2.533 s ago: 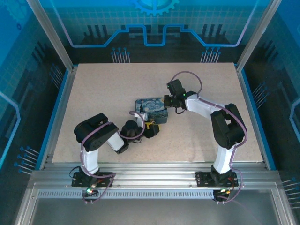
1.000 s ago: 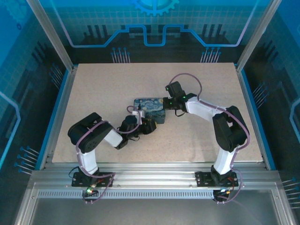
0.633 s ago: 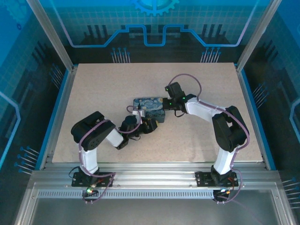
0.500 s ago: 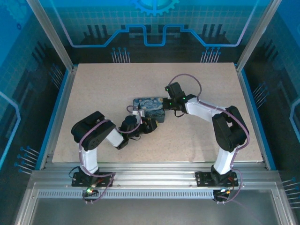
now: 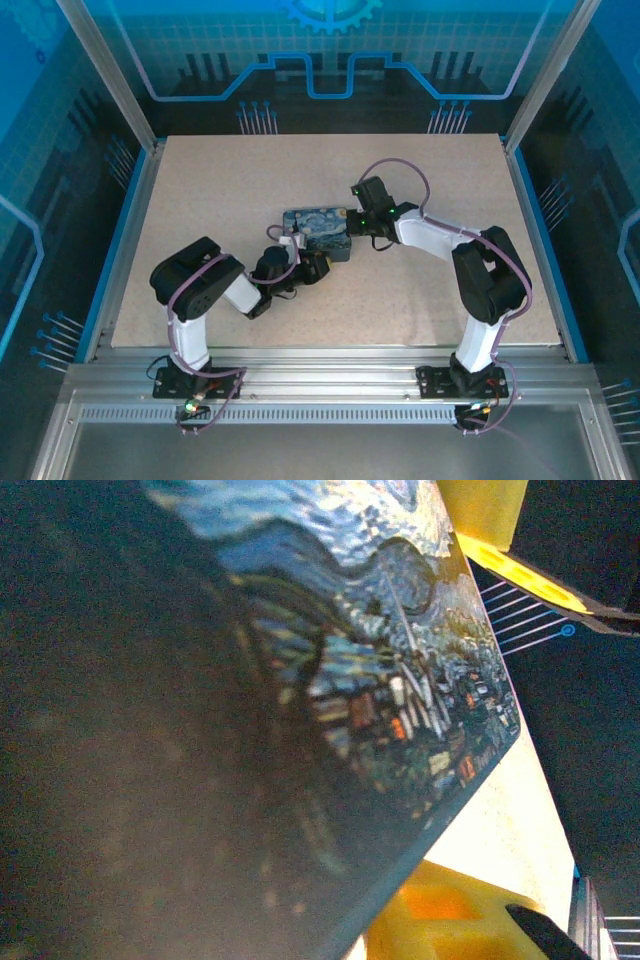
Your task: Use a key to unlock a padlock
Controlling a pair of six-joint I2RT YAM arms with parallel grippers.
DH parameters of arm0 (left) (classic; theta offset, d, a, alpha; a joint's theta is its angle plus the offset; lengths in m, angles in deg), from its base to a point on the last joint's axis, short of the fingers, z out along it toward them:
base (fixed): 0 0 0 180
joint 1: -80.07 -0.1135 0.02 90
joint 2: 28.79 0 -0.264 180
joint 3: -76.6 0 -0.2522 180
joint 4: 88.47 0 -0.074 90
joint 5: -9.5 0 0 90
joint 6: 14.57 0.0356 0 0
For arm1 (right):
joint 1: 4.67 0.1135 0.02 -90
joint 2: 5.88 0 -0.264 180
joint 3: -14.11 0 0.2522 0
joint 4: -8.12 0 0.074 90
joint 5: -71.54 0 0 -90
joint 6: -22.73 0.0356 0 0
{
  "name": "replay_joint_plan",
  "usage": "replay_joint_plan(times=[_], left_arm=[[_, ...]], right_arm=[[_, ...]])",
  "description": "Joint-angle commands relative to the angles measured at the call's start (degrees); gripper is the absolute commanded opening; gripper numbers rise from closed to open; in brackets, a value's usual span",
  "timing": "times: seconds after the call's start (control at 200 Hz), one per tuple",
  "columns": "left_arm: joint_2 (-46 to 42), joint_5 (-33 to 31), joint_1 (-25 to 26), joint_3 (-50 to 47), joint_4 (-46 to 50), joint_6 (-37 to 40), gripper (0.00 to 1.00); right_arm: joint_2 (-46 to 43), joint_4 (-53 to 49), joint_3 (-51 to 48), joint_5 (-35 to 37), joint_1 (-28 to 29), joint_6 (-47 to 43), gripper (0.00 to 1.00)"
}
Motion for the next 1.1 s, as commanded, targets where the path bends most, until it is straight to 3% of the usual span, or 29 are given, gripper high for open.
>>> replay_joint_plan(times=[0.0, 0.465, 0.645, 0.87, 1.095], left_arm=[[-1.26, 0.26, -1.06, -1.62, 2.34, -0.86, 0.2], [-5.15, 0.55, -1.83, -2.33, 9.59, -0.31, 0.16], [-7.68, 1.38, -2.0, -1.89, 14.93, -0.07, 0.1], [-13.56, 2.7, -2.19, 3.27, 34.9, 2.92, 0.0], [-17.73, 3.75, -2.94, 10.61, 54.41, 5.34, 0.0]], right_arm=[[-1.41, -0.06, -1.42, -0.96, 1.05, 0.92, 0.0], [-2.1, 0.04, -1.87, -0.79, 0.69, 0.72, 0.0], [-2.51, 0.23, -2.3, -1.05, 0.36, 0.66, 0.0], [-4.36, 0.63, -4.16, -1.52, -0.78, 0.37, 0.0], [-7.91, 1.35, -7.49, -2.57, -1.78, -0.27, 0.0]])
